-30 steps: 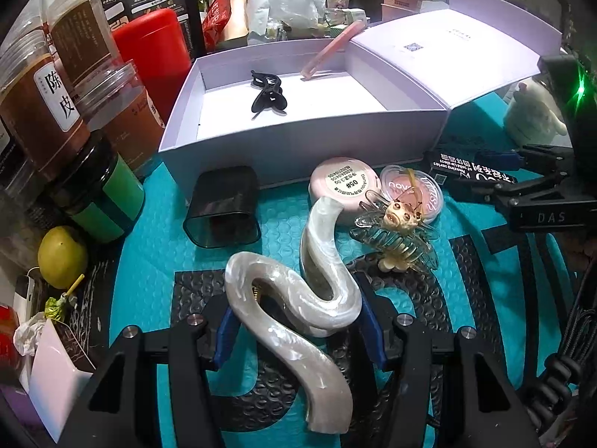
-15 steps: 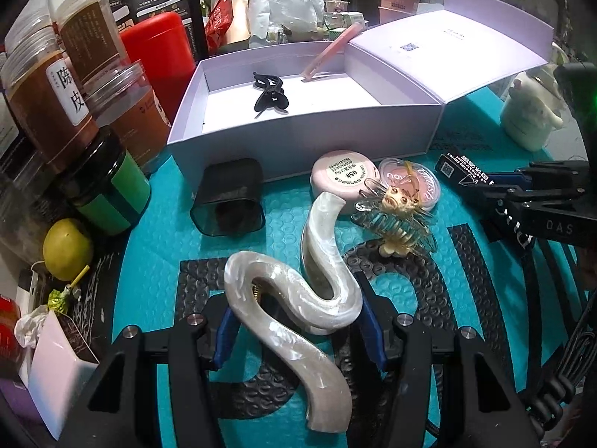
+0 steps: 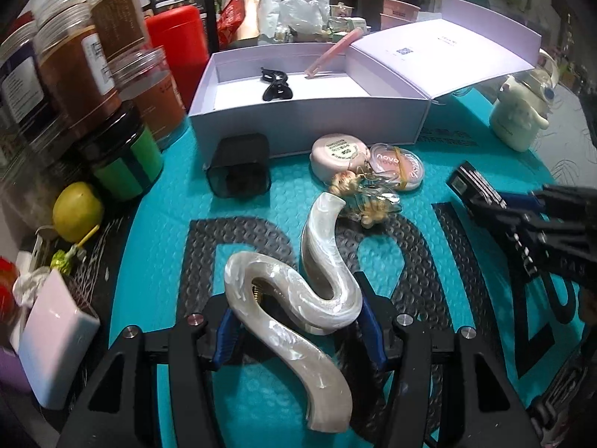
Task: Organize rigid objects
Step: 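Move both grippers with PUCO box and white clip toward the lavender box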
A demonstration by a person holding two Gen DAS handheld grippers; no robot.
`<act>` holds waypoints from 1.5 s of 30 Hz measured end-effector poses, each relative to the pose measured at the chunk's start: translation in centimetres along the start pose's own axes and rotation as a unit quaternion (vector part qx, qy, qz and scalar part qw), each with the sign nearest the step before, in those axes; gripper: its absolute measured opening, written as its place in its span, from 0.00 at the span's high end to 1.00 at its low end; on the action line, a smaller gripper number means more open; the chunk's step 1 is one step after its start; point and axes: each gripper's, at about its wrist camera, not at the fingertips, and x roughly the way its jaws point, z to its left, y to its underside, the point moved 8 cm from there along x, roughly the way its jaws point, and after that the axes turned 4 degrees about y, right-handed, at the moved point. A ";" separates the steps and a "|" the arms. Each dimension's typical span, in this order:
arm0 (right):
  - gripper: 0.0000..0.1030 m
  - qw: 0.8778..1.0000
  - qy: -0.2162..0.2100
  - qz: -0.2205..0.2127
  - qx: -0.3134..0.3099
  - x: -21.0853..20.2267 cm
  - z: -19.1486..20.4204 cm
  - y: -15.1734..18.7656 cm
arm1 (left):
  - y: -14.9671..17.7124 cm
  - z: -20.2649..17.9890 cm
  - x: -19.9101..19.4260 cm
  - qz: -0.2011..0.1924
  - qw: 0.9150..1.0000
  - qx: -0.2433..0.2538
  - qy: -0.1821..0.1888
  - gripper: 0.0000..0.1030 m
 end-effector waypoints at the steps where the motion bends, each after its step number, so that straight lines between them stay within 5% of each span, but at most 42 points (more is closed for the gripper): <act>1: 0.75 1.000 0.001 0.000 0.001 -0.2 0.2 0.4 | 0.2 0.1 -0.2 0.000 1.000 -0.002 -0.003 0.47; 20: 0.75 0.999 0.000 -0.018 0.033 -2.6 2.9 2.8 | 2.1 1.1 -2.4 -0.009 1.000 -0.019 0.006 0.47; 45: 0.75 0.996 0.001 -0.040 0.079 -4.3 4.5 2.9 | -0.7 -1.3 -5.5 -0.051 0.997 0.043 0.050 0.48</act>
